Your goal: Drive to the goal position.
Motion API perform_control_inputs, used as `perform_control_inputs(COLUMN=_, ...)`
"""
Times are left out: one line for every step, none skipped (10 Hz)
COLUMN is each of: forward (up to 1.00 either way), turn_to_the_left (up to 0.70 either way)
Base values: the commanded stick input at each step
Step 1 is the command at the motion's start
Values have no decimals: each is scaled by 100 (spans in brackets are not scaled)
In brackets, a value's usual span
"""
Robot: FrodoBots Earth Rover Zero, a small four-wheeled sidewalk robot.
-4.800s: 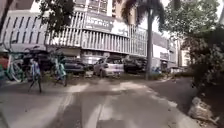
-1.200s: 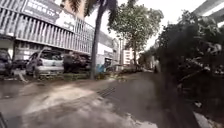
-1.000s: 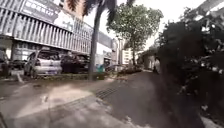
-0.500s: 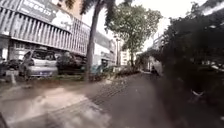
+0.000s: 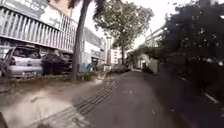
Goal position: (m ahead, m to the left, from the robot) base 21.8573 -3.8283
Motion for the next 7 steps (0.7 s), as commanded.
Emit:
perform_control_inputs(forward=70, turn_to_the_left=0)
perform_control_inputs(forward=70, turn_to_the_left=0)
perform_control_inputs(forward=70, turn_to_the_left=0)
perform_control_inputs(forward=70, turn_to_the_left=0)
perform_control_inputs(forward=70, turn_to_the_left=0)
perform_control_inputs(forward=70, turn_to_the_left=0)
perform_control_inputs(forward=70, turn_to_the_left=0)
